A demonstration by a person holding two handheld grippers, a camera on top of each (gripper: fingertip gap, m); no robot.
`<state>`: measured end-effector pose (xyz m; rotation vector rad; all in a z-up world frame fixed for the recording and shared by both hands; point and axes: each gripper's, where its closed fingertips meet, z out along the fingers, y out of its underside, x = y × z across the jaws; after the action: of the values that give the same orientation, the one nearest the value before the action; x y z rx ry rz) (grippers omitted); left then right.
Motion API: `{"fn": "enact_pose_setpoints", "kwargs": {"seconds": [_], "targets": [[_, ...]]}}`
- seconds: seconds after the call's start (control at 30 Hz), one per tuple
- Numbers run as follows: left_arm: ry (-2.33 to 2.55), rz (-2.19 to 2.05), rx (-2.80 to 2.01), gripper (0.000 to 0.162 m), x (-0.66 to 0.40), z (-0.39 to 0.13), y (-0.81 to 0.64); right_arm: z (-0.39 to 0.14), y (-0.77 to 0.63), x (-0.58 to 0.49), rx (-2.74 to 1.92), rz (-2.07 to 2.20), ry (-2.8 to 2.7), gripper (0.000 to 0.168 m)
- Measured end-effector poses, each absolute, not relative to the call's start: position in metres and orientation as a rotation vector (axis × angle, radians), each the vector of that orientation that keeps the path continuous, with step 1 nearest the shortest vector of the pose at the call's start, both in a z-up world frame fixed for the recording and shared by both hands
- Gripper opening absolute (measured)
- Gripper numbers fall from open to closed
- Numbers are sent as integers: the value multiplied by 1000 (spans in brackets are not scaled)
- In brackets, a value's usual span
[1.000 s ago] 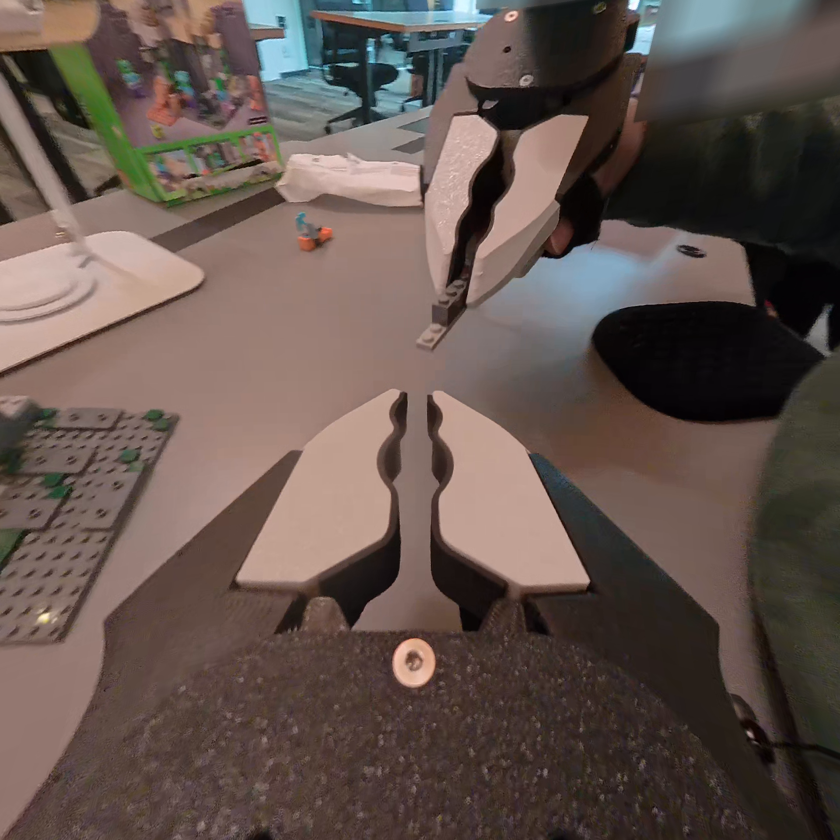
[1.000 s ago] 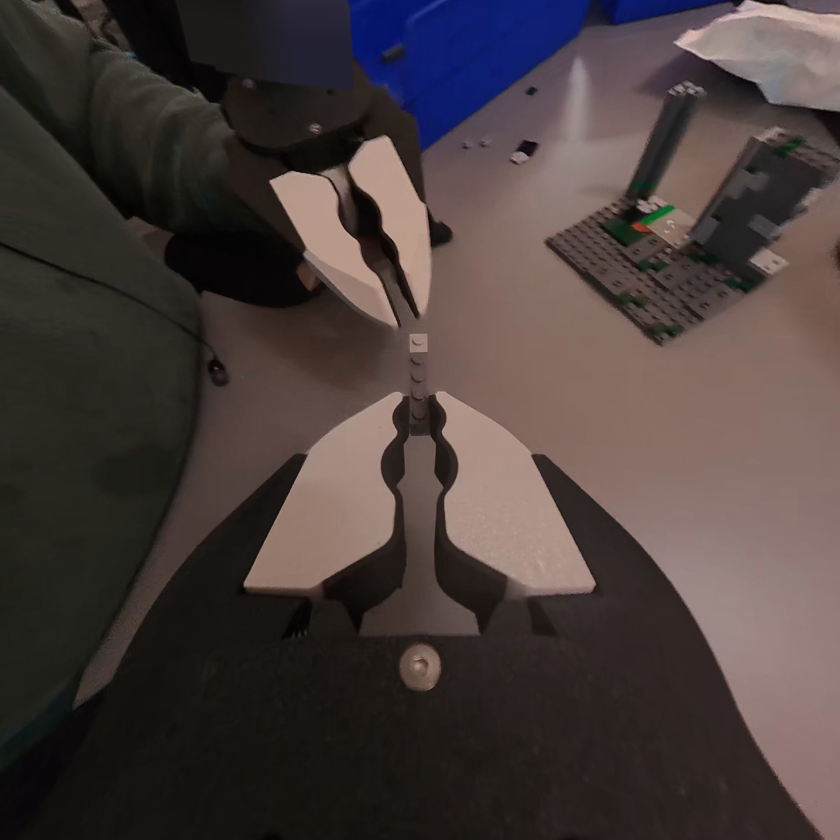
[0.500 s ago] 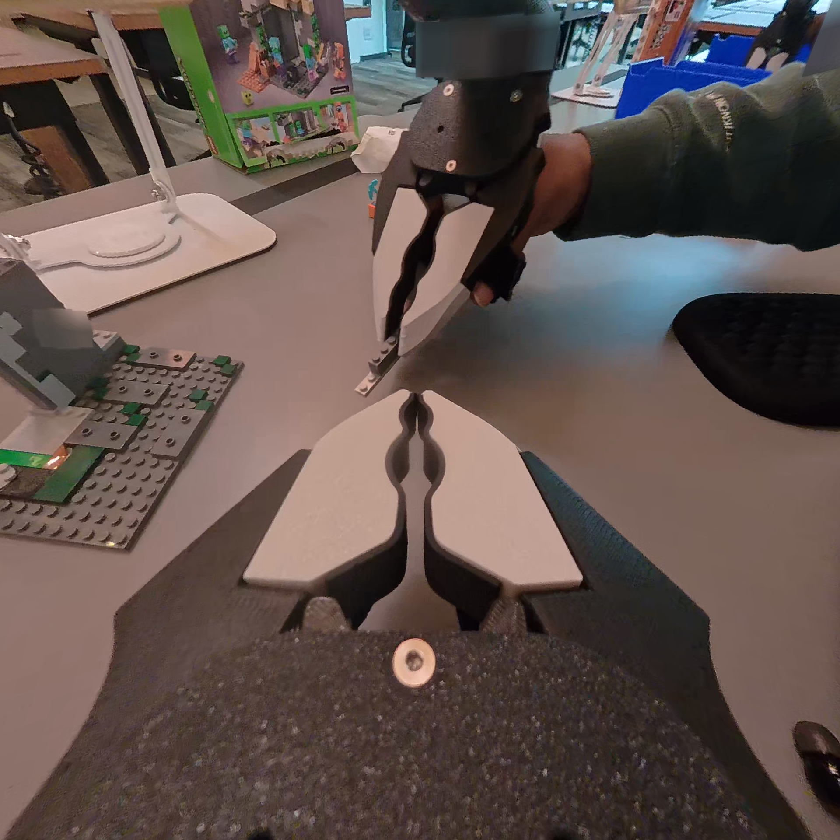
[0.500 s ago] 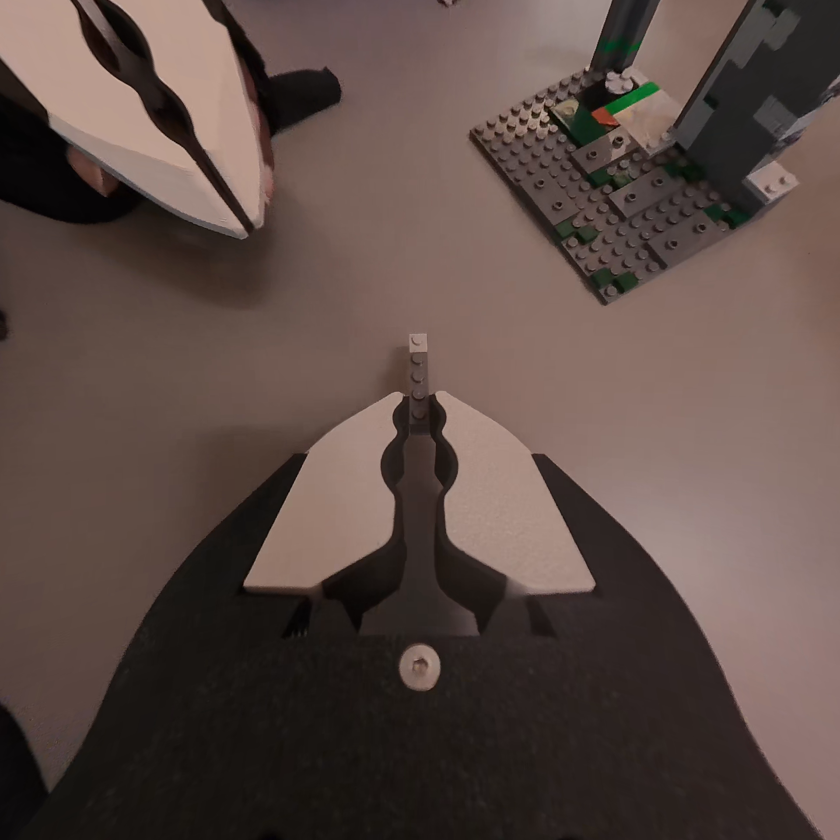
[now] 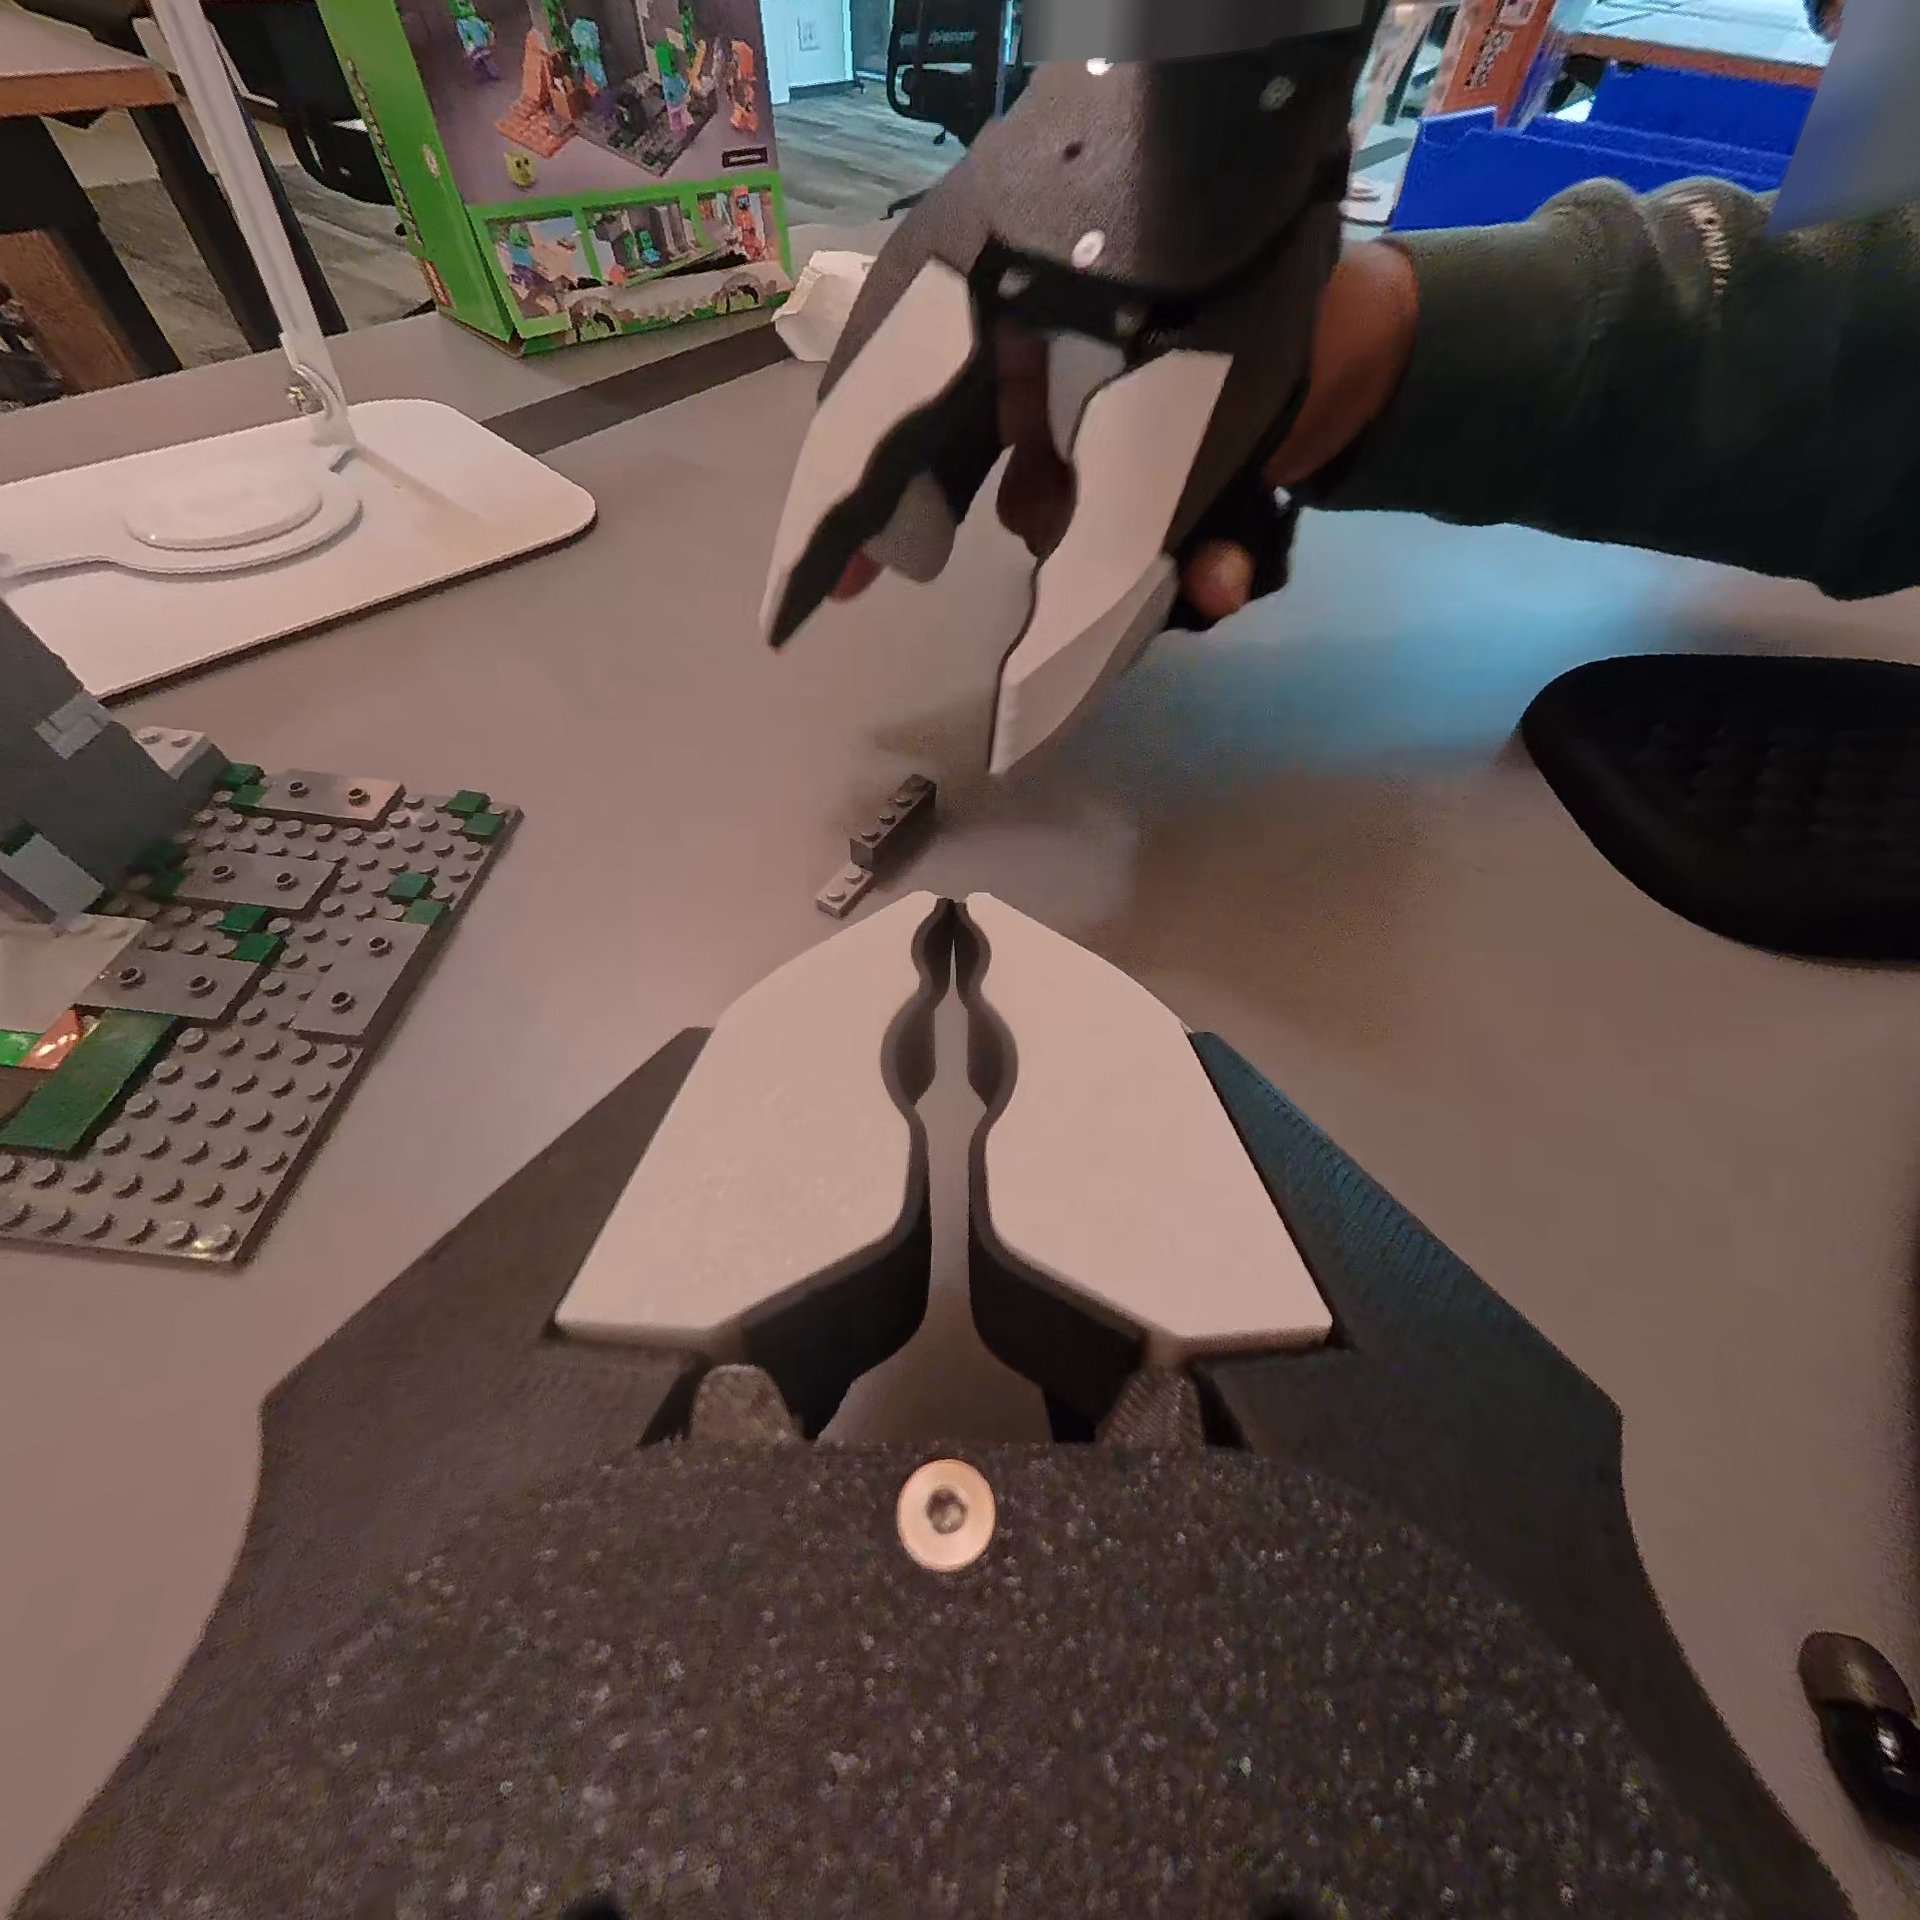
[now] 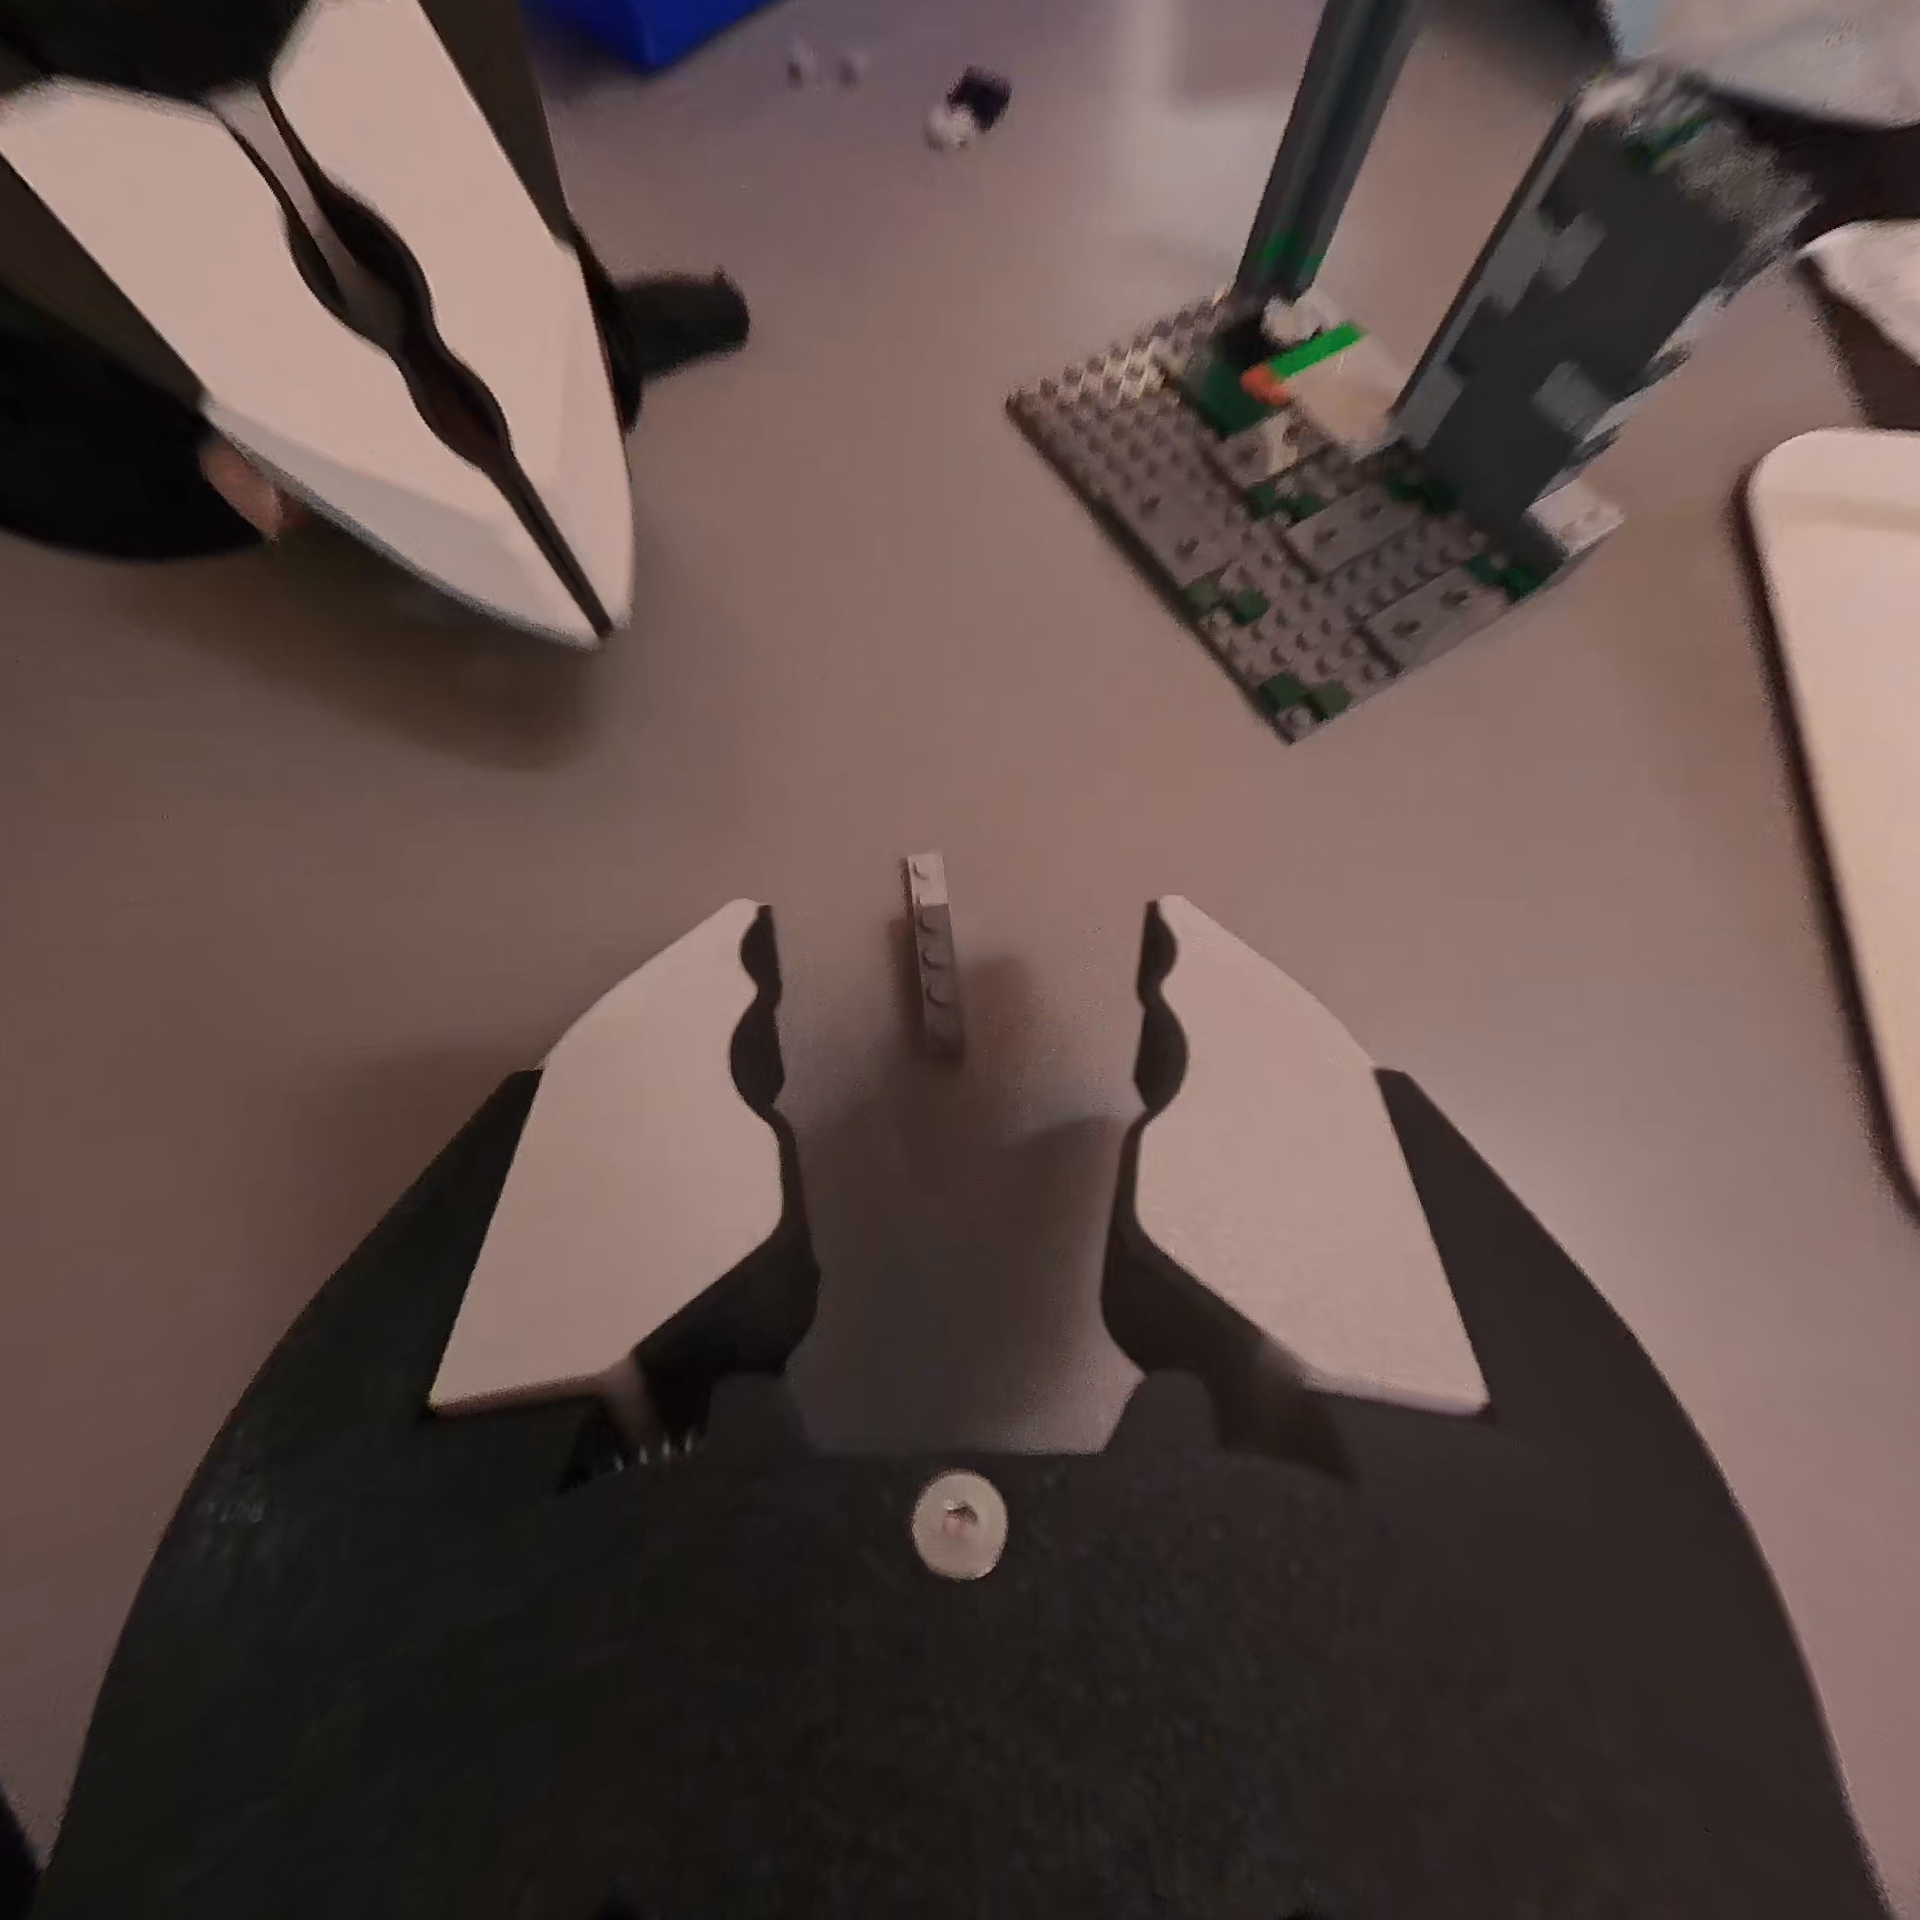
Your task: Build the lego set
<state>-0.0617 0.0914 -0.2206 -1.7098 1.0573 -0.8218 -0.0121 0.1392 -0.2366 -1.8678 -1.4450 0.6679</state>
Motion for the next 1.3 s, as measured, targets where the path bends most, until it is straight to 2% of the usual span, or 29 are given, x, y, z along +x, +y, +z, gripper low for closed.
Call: {"fn": "enact_pose_setpoints", "kwargs": {"seconds": [0.07, 0.1, 0.13, 0.23, 0.27, 0.3, 0.43, 0.63, 0.9, 1.0, 1.03, 1.13, 1.3], "targets": [[1053, -829, -1710, 0, -62, -220, 92, -216, 135, -12, -1841, 693, -1362, 77], [1054, -829, -1710, 0, -62, -220, 91, -206, 133, -12, -1821, 707, -1317, 77], [1057, -829, -1711, 2, -62, -220, 91, -197, 130, -10, -1794, 719, -1274, 70], [1066, -817, -1711, 5, -61, -221, 91, -170, 119, -2, -1655, 792, -1132, 13], [1063, -807, -1708, 5, -62, -220, 91, -167, 115, 1, -1633, 798, -1105, 3], [1060, -800, -1705, 5, -62, -220, 92, -167, 113, 4, -1623, 786, -1082, 0], [1025, -777, -1691, 0, -65, -215, 96, -167, 100, 11, -1621, 761, -962, 0], [935, -689, -1690, 0, -75, -210, 110, -187, 90, 3, -1666, 603, -874, 0], [799, -645, -1680, 0, -91, -200, 130, -204, 115, -2, -1716, 646, -728, 0], [789, -653, -1681, 0, -92, -200, 132, -214, 119, -4, -1778, 688, -733, 20], [789, -655, -1682, 0, -92, -201, 132, -214, 120, -4, -1777, 672, -742, 21], [797, -667, -1678, 0, -89, -202, 132, -205, 123, -3, -1691, 537, -797, 0], [820, -646, -1625, 0, -85, -196, 129, -201, 130, 3, -1674, 478, -746, 0]]}}
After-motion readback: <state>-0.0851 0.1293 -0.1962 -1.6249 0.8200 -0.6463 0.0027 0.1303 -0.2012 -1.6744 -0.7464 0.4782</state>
